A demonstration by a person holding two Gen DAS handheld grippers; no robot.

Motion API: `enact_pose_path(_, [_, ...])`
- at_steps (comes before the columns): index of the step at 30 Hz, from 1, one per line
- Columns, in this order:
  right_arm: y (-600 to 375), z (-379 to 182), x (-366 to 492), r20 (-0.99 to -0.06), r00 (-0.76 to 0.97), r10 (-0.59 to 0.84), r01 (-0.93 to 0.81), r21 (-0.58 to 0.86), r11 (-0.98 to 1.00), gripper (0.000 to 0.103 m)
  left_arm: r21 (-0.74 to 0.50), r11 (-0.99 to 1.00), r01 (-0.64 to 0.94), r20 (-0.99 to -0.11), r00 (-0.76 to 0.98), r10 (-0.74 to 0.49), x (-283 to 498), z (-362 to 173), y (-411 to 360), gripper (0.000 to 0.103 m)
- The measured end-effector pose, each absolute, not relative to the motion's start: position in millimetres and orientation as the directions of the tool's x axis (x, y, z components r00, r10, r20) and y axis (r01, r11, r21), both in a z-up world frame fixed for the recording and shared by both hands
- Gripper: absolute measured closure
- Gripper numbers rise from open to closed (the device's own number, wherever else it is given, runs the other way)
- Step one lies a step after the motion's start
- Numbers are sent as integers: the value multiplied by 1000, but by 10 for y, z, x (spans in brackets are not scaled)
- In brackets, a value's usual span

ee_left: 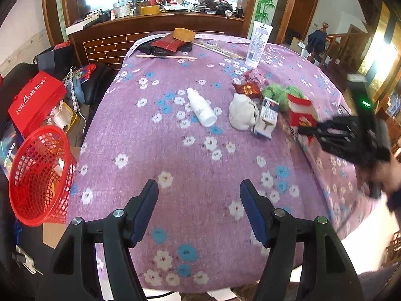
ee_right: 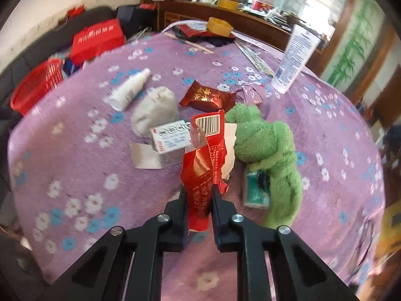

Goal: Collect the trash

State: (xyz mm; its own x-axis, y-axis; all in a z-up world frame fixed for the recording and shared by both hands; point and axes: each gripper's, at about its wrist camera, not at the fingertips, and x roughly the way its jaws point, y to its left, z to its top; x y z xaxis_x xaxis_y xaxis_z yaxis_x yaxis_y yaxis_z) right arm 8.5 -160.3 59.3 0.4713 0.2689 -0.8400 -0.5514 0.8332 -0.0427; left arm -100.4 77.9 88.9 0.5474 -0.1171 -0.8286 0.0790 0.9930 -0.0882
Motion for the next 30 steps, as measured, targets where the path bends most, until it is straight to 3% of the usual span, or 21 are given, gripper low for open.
enact_pose_path(6, [-1792,857,-302,-768,503,397,-424,181,887,86,-109,994,18,-840,532,-102,-454,829,631,36])
enact_pose_path(10, [-1884,993,-577,-733,536,418,-374,238,897,86,-138,990,-31,-848,520,-102,5,714,565,37])
enact_pose_path(16, [-2089,1105,-897,-726,575,376,-306,236,922,86,-106,992,-68,-880,471,-62,628,410,498,60])
enact_pose_path(21, [-2276,1160,-1059,-730,603,323,-235,224,946,87,-94,993,-68,-913,403,-58,902,136,467,62])
enact_pose_path(26, [-2352,1190,-1119,-734,605,308,-199,235,951,87,-56,997,-50,-907,421,-29,1017,25,459,74])
enact_pose_path(30, [-2303,1208,-1104,-738,599,312,-200,239,950,87,-40,999,-15,-899,437,-30,946,25,462,74])
